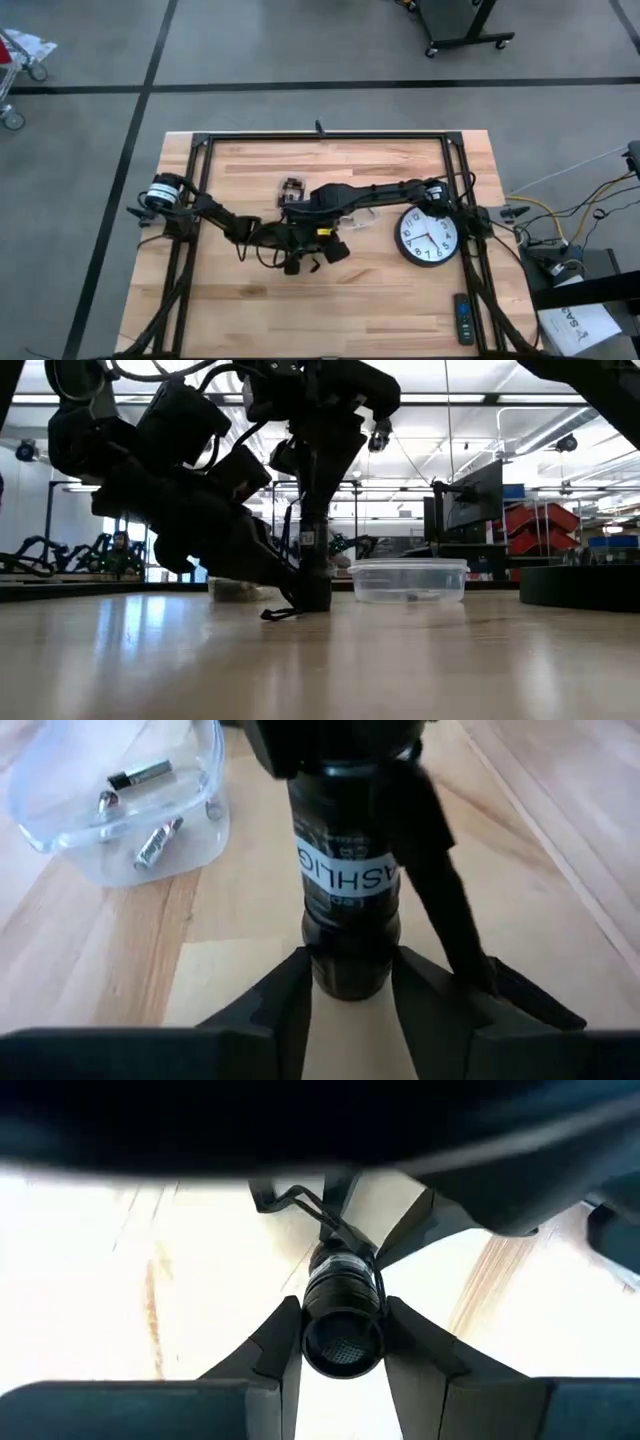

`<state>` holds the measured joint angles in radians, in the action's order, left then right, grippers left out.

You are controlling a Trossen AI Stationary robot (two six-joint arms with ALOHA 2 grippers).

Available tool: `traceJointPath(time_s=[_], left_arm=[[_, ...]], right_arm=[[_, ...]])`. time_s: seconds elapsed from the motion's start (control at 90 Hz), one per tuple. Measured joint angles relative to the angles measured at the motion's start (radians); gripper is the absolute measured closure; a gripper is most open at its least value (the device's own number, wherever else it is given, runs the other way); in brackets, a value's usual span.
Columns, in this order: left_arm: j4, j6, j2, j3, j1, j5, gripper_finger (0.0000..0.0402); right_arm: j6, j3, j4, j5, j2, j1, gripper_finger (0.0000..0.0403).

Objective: Insert battery
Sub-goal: Close the black flashlight cover

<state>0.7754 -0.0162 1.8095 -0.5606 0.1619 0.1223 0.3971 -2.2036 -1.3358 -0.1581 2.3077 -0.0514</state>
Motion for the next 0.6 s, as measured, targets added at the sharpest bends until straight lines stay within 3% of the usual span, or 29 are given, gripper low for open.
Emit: traceJointPath(time_s=[0.6], left_arm=[[0.049,0.038,0.000,-0.002,0.001,-0.004,0.0283]], right_arm=[[0.088,0.002,-0.027,0.002,-0.023,-0.008,0.0315]])
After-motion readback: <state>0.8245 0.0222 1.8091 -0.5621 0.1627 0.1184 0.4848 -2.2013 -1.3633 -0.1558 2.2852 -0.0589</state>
